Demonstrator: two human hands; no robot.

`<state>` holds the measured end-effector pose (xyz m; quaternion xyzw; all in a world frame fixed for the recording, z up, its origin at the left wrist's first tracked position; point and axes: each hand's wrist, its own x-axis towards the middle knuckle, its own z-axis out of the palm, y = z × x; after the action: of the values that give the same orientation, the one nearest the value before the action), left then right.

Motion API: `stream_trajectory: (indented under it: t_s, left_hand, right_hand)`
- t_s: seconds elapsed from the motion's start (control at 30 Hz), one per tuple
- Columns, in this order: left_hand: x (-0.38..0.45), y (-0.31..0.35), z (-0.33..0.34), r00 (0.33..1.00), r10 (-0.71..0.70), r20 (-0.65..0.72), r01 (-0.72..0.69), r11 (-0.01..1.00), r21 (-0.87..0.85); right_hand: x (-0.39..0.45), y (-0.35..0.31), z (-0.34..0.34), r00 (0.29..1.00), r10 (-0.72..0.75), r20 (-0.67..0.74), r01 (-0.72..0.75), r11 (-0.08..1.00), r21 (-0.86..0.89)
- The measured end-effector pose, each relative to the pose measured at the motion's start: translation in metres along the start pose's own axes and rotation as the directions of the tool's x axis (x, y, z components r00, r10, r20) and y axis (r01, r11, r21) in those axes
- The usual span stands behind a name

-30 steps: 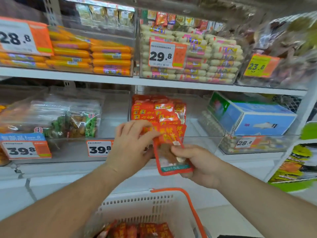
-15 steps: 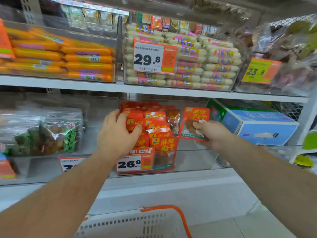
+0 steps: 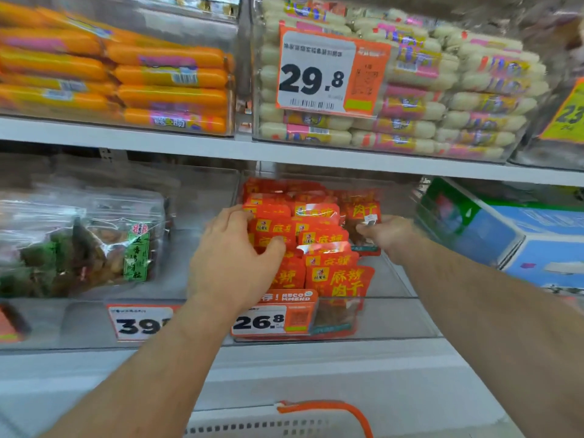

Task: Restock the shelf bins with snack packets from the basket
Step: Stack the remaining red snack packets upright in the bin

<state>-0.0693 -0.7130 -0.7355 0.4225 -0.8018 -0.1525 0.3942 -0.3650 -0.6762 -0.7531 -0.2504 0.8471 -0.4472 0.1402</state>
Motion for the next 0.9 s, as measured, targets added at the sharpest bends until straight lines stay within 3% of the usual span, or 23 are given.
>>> stream_trajectory:
  t_s: [0.07,0.17,0.23,0.47,0.6,0.9]
  left_hand:
    - [0.000,0.000,0.000,1.000,0.000,-0.003,0.000,1.000,0.001]
    - [-0.002,0.001,0.000,1.000,-0.004,-0.005,0.004,1.000,-0.007]
    - [-0.002,0.002,-0.001,1.000,-0.010,-0.005,0.010,1.000,0.000]
    - [-0.002,0.002,0.000,1.000,-0.019,0.005,0.019,1.000,0.005]
    - [-0.002,0.003,0.000,1.000,-0.011,0.001,0.011,1.000,-0.003]
    - [-0.002,0.001,0.002,1.000,0.008,-0.019,-0.008,1.000,0.009]
  right_hand:
    - [0.005,-0.002,0.005,1.000,-0.014,0.016,0.014,0.999,-0.033]
    - [0.005,-0.006,0.010,1.000,0.008,-0.008,-0.010,0.958,-0.286]
    - [0.003,-0.007,0.013,0.998,0.027,-0.055,-0.044,0.938,-0.344]
    - [0.010,0.002,0.025,0.998,0.042,-0.052,-0.051,0.982,-0.185]
    - [0.009,0.007,0.029,0.998,0.031,0.057,-0.024,0.993,-0.114]
    - [0.013,0.012,0.024,0.997,0.065,0.048,-0.060,0.993,-0.101]
